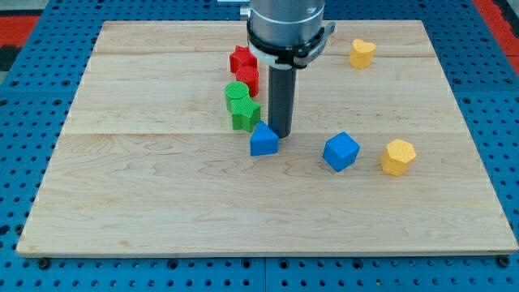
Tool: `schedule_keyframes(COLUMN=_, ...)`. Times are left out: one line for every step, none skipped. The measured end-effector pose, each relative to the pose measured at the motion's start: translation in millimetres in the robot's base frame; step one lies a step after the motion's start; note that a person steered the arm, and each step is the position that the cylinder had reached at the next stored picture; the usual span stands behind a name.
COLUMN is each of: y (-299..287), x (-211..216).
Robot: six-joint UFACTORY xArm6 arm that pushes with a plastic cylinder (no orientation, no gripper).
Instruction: Adjust the red blocks above the green circle
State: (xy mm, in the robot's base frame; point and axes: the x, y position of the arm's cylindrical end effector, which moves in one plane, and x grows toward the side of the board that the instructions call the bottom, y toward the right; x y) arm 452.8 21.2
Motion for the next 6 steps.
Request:
schedule_keyframes(y=-12, x=11)
schedule_keyframes(y=-9, x=-8)
schedule_keyframes(y=-29, x=-14)
schedule_keyframes(y=-46, x=-11)
schedule_keyframes(y=-37, x=-5)
schedule_keyframes(y=-1, x=-35)
